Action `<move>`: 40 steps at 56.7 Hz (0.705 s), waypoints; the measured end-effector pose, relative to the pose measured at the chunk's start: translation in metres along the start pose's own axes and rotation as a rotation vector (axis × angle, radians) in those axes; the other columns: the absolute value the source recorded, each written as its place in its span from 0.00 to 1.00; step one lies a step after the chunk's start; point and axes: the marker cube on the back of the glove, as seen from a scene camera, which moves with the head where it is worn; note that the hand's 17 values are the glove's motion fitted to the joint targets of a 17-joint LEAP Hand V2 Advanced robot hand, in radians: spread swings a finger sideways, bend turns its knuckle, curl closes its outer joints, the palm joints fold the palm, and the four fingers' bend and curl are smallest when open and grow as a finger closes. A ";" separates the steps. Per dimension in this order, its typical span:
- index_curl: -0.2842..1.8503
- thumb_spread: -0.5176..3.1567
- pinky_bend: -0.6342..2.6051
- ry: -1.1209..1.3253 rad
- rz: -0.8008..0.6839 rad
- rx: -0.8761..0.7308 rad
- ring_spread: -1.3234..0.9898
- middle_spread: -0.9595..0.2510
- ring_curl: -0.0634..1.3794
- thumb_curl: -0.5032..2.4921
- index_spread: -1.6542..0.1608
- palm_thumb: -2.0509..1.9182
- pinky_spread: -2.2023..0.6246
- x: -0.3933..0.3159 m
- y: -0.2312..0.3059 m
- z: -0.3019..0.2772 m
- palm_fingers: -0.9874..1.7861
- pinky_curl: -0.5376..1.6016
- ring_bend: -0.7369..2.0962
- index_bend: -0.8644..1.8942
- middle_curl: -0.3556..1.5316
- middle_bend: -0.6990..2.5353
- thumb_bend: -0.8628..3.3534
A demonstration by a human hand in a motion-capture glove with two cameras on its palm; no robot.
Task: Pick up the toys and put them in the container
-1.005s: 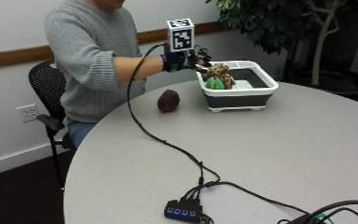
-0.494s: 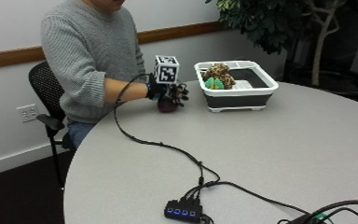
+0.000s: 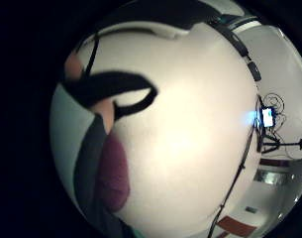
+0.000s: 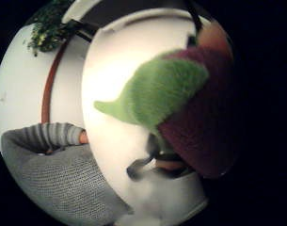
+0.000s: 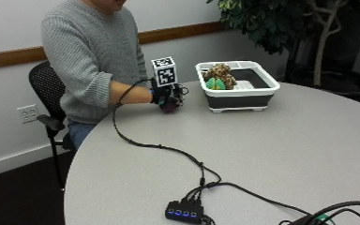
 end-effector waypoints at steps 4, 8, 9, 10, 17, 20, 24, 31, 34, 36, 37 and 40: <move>0.28 0.49 0.49 -0.020 -0.014 0.073 0.41 0.57 0.33 0.30 0.69 0.59 0.67 0.013 -0.017 -0.040 0.71 0.41 0.62 0.36 0.45 0.39 0.23; 0.30 0.47 0.50 -0.013 0.010 0.154 0.41 0.57 0.36 0.32 0.70 0.61 0.65 0.028 -0.037 -0.089 0.74 0.43 0.63 0.38 0.47 0.41 0.23; 0.30 0.47 0.50 -0.013 0.016 0.170 0.40 0.57 0.37 0.33 0.70 0.62 0.65 0.032 -0.042 -0.101 0.74 0.43 0.63 0.38 0.47 0.41 0.23; 0.31 0.46 0.50 -0.016 0.021 0.184 0.40 0.56 0.37 0.33 0.70 0.62 0.65 0.035 -0.046 -0.112 0.74 0.43 0.63 0.38 0.48 0.41 0.23; 0.32 0.44 0.50 -0.011 0.040 0.218 0.40 0.56 0.39 0.35 0.70 0.63 0.64 0.049 -0.071 -0.157 0.74 0.44 0.63 0.38 0.50 0.42 0.23; 0.33 0.43 0.50 0.013 0.061 0.213 0.39 0.56 0.39 0.35 0.70 0.63 0.64 0.050 -0.086 -0.160 0.74 0.44 0.62 0.38 0.51 0.42 0.22; 0.34 0.42 0.50 0.043 0.091 0.203 0.39 0.56 0.39 0.36 0.70 0.63 0.63 0.053 -0.114 -0.161 0.74 0.44 0.62 0.38 0.52 0.41 0.22; 0.36 0.42 0.50 0.269 0.310 0.146 0.39 0.55 0.40 0.37 0.70 0.63 0.63 0.092 -0.193 -0.161 0.72 0.45 0.62 0.38 0.53 0.41 0.21; 0.36 0.42 0.51 0.160 0.286 0.131 0.39 0.55 0.40 0.38 0.70 0.63 0.63 0.086 -0.224 -0.165 0.70 0.45 0.62 0.37 0.53 0.40 0.21; 0.36 0.42 0.51 0.076 0.243 0.131 0.39 0.55 0.40 0.38 0.70 0.63 0.63 0.079 -0.240 -0.168 0.70 0.45 0.62 0.37 0.54 0.40 0.21; 0.36 0.42 0.51 0.037 0.224 0.134 0.39 0.55 0.40 0.38 0.70 0.63 0.63 0.076 -0.247 -0.170 0.70 0.45 0.62 0.37 0.54 0.40 0.21; 0.36 0.43 0.51 0.003 0.199 0.133 0.39 0.55 0.40 0.38 0.70 0.63 0.63 0.075 -0.260 -0.174 0.69 0.44 0.62 0.37 0.54 0.39 0.21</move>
